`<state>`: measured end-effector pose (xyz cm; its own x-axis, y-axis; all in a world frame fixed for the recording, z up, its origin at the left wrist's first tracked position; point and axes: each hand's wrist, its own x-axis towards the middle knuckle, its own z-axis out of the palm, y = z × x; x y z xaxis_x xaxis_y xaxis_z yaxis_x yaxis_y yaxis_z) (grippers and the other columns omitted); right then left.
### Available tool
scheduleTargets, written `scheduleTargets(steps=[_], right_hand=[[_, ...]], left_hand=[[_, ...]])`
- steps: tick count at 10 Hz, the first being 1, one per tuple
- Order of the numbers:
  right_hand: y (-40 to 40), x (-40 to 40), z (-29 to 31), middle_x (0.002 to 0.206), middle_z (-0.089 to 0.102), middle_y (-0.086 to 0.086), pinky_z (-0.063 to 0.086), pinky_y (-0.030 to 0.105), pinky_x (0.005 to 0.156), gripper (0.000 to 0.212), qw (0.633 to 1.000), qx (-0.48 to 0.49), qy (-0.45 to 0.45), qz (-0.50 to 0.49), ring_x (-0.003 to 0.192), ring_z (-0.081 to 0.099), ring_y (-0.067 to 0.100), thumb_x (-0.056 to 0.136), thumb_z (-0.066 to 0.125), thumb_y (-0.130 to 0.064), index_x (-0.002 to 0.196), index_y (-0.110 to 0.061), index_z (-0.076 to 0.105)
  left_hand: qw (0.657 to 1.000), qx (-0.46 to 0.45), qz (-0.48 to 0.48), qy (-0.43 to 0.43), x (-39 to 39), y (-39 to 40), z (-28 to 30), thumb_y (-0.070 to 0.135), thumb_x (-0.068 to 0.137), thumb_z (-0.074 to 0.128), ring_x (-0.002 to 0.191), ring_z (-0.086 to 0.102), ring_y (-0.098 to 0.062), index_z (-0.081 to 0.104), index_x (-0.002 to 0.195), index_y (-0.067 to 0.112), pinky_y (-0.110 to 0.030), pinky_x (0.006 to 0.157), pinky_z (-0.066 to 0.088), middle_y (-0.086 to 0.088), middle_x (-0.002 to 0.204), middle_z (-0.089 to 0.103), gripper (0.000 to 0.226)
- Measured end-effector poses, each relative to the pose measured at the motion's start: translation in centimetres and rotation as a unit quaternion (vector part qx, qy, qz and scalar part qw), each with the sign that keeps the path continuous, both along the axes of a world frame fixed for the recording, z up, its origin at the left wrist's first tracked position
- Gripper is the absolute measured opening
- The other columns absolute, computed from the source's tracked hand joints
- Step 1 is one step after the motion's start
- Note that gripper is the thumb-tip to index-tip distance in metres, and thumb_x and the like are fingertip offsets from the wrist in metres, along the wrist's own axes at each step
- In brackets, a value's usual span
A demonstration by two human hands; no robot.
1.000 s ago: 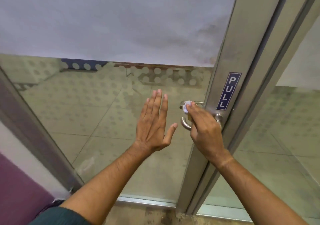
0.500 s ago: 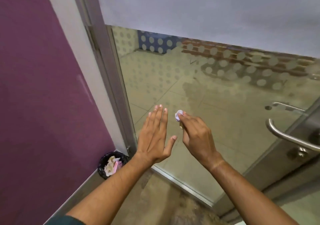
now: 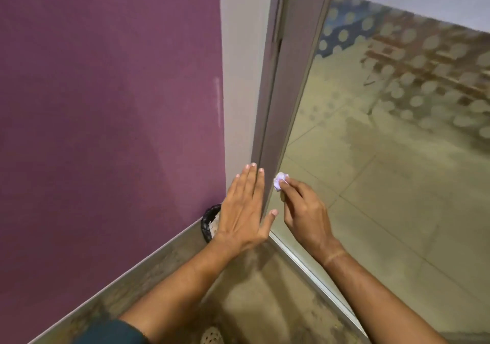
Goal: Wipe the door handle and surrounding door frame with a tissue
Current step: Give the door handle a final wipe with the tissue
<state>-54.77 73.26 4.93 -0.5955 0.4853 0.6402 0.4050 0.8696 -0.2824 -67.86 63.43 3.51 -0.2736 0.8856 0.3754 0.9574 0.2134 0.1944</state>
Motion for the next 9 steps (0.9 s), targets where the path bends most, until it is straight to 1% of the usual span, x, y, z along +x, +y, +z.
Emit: scheduleTargets(steps=[1,2,3,4,5,6,7,8,9], right_hand=[[-0.1,-3.4,-1.4,0.11,0.069,0.017,0.06,0.043,0.071,0.035,1.0,-0.017,-0.007,0.014,0.094,0.069,0.035,0.081,0.066,0.008,0.115,0.0,0.069],[-0.2,-7.3,-3.4,0.112,0.068,0.016,0.059,0.041,0.077,0.037,0.999,-0.042,-0.014,0.031,0.097,0.069,0.034,0.081,0.067,0.008,0.117,-0.002,0.068],[0.0,-9.4,-5.2,0.113,0.069,0.015,0.058,0.039,0.081,0.037,0.997,-0.057,-0.024,0.039,0.098,0.068,0.031,0.082,0.067,0.007,0.118,-0.003,0.068],[0.6,-11.9,-8.5,0.113,0.07,0.013,0.057,0.037,0.084,0.029,0.993,-0.081,-0.054,0.064,0.098,0.067,0.029,0.088,0.064,-0.002,0.116,-0.005,0.069],[1.4,-13.4,-11.0,0.112,0.071,0.008,0.057,0.033,0.083,0.025,0.986,-0.126,-0.059,0.09,0.095,0.066,0.021,0.092,0.062,-0.008,0.117,-0.009,0.068],[2.8,-15.0,-14.6,0.119,0.067,0.004,0.05,0.015,0.091,0.029,0.972,-0.189,-0.11,0.088,0.1,0.062,0.01,0.101,0.052,-0.024,0.127,-0.016,0.062],[4.4,-16.5,-17.4,0.127,0.064,0.005,0.036,0.008,0.098,0.032,0.966,-0.193,-0.144,0.099,0.112,0.06,0.016,0.104,0.045,-0.026,0.13,-0.016,0.06],[6.1,-19.7,-20.0,0.14,0.055,0.003,0.031,0.013,0.106,0.038,0.948,-0.213,-0.195,0.133,0.128,0.049,0.013,0.104,0.038,-0.029,0.137,-0.018,0.053],[7.2,-21.5,-21.4,0.14,0.054,0.009,0.039,0.017,0.106,0.037,0.947,-0.188,-0.215,0.148,0.126,0.05,0.016,0.105,0.04,-0.028,0.137,-0.014,0.053]], left_hand=[[1.0,-0.019,0.02,-0.001,-3.3,-0.7,-1.2,0.054,0.093,0.036,0.153,0.013,-0.034,0.014,0.156,0.0,-0.047,0.124,0.017,-0.024,0.163,0.015,0.085],[0.997,-0.028,0.048,-0.044,-6.9,-2.0,-2.8,0.051,0.091,0.038,0.153,0.018,-0.034,0.02,0.156,0.0,-0.051,0.122,0.025,-0.023,0.162,0.021,0.085],[0.995,0.003,0.073,-0.061,-8.7,-2.7,-4.3,0.046,0.091,0.047,0.151,0.025,-0.033,0.033,0.152,-0.001,-0.051,0.119,0.031,-0.023,0.159,0.029,0.079],[0.993,0.009,0.101,-0.065,-11.2,-3.4,-7.0,0.036,0.09,0.065,0.147,0.032,-0.037,0.04,0.148,-0.005,-0.052,0.116,0.034,-0.025,0.155,0.036,0.076],[0.991,-0.024,0.113,-0.066,-12.9,-3.6,-9.1,0.038,0.091,0.063,0.148,0.029,-0.038,0.036,0.15,-0.004,-0.05,0.121,0.027,-0.024,0.157,0.033,0.078],[0.983,-0.079,0.146,-0.08,-14.8,-3.6,-12.0,0.042,0.092,0.058,0.149,0.025,-0.039,0.031,0.153,-0.003,-0.046,0.122,0.019,-0.025,0.16,0.028,0.081],[0.974,-0.108,0.17,-0.108,-15.7,-3.1,-14.1,0.045,0.091,0.053,0.149,0.026,-0.039,0.03,0.153,-0.003,-0.048,0.121,0.022,-0.026,0.159,0.028,0.082],[0.97,-0.117,0.171,-0.124,-16.6,-2.6,-16.0,0.047,0.093,0.044,0.149,0.026,-0.039,0.031,0.152,-0.006,-0.048,0.121,0.022,-0.028,0.158,0.029,0.08],[0.968,-0.129,0.172,-0.126,-17.2,-2.1,-17.0,0.049,0.094,0.039,0.147,0.028,-0.041,0.033,0.15,-0.008,-0.05,0.12,0.024,-0.03,0.157,0.03,0.08]])
